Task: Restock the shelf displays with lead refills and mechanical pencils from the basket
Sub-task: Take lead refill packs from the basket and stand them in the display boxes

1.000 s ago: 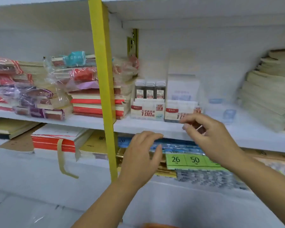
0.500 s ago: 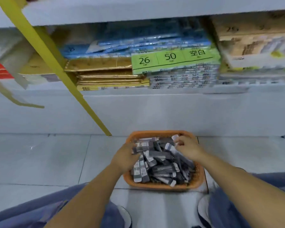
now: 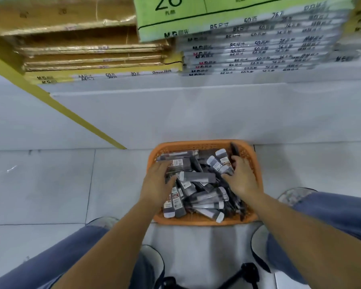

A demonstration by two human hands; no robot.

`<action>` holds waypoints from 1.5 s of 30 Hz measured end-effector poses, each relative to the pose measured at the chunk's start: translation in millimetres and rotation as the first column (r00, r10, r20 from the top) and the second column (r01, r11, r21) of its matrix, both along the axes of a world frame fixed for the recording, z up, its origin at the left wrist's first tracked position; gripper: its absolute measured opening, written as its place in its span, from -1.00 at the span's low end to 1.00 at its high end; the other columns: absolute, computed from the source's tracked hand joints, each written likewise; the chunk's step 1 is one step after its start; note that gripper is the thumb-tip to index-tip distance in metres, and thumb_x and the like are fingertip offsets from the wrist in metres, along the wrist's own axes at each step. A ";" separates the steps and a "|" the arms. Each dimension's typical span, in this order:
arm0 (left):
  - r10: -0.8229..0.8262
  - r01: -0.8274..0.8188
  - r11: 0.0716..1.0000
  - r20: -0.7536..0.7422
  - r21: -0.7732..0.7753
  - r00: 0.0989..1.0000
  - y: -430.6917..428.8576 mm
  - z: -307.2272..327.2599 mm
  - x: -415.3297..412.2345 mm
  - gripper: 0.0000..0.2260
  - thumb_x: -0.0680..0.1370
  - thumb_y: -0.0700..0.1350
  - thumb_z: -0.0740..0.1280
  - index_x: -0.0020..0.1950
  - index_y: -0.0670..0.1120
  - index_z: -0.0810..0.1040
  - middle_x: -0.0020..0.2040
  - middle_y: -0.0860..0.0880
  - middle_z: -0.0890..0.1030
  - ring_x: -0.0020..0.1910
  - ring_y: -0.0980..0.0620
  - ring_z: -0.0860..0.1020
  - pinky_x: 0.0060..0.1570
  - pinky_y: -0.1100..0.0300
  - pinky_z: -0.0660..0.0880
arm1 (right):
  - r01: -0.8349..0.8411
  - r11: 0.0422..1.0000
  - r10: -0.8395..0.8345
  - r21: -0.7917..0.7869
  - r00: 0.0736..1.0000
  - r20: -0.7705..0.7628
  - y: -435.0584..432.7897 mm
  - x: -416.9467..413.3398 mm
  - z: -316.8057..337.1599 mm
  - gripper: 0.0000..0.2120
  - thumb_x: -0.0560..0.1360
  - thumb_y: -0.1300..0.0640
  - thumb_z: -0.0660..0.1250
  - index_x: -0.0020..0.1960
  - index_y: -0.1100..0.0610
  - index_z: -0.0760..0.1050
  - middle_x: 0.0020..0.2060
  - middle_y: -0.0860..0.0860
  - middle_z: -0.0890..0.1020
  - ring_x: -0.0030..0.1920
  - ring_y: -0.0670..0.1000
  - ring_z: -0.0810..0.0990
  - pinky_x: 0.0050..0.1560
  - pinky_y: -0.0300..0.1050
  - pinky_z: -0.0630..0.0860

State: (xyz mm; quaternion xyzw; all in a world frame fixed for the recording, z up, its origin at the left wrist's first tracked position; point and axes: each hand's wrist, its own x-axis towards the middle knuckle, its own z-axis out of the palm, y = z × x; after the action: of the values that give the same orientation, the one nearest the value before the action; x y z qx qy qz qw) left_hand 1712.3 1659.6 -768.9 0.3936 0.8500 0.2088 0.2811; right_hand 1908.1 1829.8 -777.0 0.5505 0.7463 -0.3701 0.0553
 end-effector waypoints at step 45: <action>0.115 -0.368 0.881 0.619 0.298 0.777 20.2 134.0 29.7 -0.76 0.45 0.27 0.37 0.03 0.21 0.58 -0.14 0.02 0.68 -0.10 0.03 0.66 -0.04 0.00 0.64 | -0.028 0.933 -0.235 -0.359 0.707 -0.667 -26.2 -45.7 141.2 -0.71 0.46 0.02 0.46 0.15 -0.13 0.51 -0.01 -0.16 0.69 -0.01 -0.14 0.66 0.02 -0.19 0.54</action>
State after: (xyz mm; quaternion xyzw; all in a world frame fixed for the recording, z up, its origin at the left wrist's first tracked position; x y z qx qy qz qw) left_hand 1742.0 1679.8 -634.9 0.2441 0.7043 0.5248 0.4112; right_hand 1862.4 1803.6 -635.8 0.3925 0.6023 -0.6770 -0.1575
